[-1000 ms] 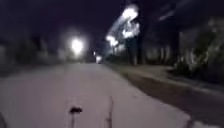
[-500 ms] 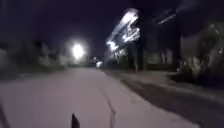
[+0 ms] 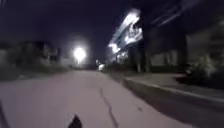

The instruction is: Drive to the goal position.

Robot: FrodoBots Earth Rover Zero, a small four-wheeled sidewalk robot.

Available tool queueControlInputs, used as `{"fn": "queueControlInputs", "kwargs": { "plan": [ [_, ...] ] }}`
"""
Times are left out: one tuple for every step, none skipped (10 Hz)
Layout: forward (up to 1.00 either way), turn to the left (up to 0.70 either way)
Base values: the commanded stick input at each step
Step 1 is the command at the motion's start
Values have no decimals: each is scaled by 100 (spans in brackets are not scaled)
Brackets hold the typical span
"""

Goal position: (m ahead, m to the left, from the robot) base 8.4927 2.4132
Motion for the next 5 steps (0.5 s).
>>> {"fn": "queueControlInputs", "kwargs": {
  "plan": [
    [70,0],
    [70,0],
    [70,0],
    [70,0],
    [70,0]
  ]
}}
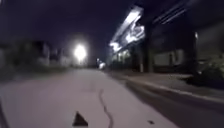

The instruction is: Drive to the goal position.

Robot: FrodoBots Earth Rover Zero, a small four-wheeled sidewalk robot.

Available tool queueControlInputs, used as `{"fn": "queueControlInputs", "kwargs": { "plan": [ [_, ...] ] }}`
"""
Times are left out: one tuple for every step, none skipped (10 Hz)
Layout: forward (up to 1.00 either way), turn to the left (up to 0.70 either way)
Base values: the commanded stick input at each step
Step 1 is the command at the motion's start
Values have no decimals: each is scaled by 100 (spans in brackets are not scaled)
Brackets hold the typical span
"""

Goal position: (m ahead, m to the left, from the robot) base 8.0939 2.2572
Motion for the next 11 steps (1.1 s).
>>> {"fn": "queueControlInputs", "kwargs": {
  "plan": [
    [70,0],
    [70,0],
    [70,0],
    [70,0],
    [70,0],
    [70,0],
    [70,0],
    [70,0],
    [70,0],
    [70,0],
    [70,0]
  ]
}}
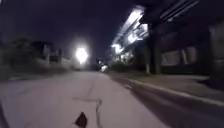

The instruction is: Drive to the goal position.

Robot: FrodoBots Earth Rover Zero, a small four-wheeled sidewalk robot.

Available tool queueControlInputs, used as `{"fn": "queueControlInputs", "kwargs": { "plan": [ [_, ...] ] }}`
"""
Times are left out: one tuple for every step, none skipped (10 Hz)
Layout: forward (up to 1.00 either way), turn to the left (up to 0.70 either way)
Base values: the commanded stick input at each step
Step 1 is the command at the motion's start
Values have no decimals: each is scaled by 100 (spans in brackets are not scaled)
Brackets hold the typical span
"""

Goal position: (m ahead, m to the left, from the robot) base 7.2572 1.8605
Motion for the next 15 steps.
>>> {"fn": "queueControlInputs", "kwargs": {
  "plan": [
    [70,0],
    [70,0],
    [70,0],
    [70,0],
    [70,0],
    [70,0],
    [70,0],
    [70,0],
    [70,0],
    [70,0],
    [70,0],
    [70,0],
    [70,0],
    [70,0],
    [70,0]
  ]
}}
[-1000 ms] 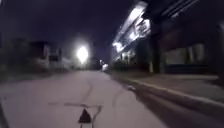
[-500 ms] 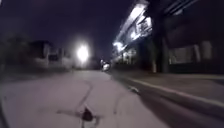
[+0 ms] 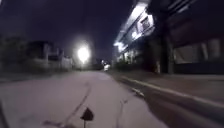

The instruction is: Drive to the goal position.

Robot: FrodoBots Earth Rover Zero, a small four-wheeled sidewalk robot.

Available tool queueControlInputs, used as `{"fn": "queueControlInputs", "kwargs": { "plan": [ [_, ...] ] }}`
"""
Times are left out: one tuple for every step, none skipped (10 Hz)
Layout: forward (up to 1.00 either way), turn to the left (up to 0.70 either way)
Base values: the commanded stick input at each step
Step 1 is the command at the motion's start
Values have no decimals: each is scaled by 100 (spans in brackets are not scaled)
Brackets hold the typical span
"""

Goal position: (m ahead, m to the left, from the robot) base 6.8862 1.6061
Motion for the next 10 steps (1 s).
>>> {"fn": "queueControlInputs", "kwargs": {
  "plan": [
    [70,0],
    [70,0],
    [70,0],
    [70,0],
    [70,0],
    [70,0],
    [70,0],
    [70,0],
    [70,0],
    [70,0]
  ]
}}
